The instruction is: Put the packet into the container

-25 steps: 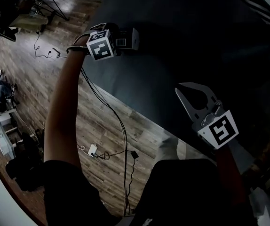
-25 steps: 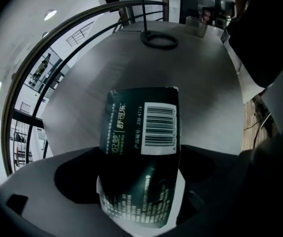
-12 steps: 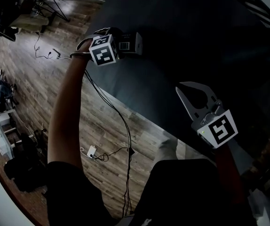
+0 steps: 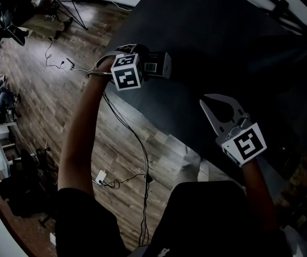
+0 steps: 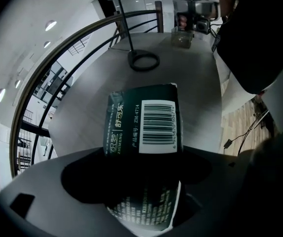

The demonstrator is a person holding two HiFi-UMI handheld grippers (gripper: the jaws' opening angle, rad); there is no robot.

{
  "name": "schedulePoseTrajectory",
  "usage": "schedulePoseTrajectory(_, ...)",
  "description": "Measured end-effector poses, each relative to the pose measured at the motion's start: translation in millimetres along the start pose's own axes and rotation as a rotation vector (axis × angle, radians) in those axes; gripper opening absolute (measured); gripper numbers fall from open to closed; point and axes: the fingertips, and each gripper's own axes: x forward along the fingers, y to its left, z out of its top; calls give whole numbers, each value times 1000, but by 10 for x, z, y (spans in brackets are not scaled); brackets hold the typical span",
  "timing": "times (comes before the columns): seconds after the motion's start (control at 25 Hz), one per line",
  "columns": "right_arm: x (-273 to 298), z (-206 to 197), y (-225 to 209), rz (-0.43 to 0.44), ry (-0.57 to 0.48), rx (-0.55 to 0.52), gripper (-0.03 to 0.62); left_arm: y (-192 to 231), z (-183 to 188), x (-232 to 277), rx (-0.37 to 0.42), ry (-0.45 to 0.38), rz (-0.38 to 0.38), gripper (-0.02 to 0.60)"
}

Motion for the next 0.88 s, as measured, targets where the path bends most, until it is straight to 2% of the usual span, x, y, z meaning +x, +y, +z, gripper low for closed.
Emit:
schedulePoseTrajectory(0.44,-547,-124,450,9,142,-119,13,-1001,708,-475,67,-85,27,425)
schedulePoseTrajectory(0.52,-647,-134,522,28,172,-136,86,-1137,895,-549,73,-102,23,425)
schedulePoseTrajectory(0.88,-1379,-322,821,18,334,-235,249,-1753,2034,-837,162,-243,41,425)
